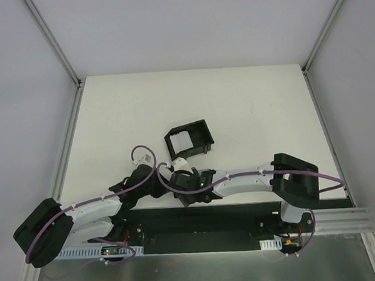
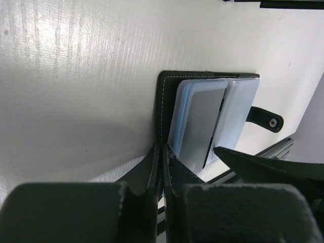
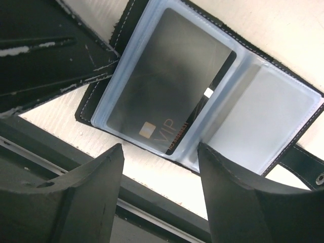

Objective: Put the credit cards into the card holder
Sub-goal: Insert the credit card into the card holder.

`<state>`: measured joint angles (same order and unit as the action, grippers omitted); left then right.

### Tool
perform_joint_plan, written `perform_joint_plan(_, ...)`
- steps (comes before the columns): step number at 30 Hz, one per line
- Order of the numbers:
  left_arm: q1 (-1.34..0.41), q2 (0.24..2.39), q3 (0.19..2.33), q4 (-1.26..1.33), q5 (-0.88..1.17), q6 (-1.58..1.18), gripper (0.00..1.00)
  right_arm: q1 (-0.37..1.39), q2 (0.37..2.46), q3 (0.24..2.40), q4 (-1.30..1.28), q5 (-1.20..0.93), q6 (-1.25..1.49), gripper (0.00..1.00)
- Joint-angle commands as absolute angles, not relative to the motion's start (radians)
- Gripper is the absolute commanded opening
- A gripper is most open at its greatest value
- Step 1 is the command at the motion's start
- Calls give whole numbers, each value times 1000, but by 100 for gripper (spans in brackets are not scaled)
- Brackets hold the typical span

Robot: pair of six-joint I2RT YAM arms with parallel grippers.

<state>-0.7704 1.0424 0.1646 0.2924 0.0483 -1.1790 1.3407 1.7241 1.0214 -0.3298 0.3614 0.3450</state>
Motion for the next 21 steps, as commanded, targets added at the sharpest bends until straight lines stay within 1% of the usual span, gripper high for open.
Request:
perform_joint_plan(1,-767,1052,158,259,45,-1180,0,1356,1729,1048,-363,406,344,63)
perform_joint_plan(7,-765,1052,152,268,49,-1184,0,1356,1764,1049,-383,443,368,64)
perform_joint_plan(15,-767,1032,133,270,43,-1192,0,1351,1715,1039,-388,531,394,64)
perform_joint_plan(21,-765,1019,121,270,40,-1196,0,1341,1661,1002,-370,552,417,64)
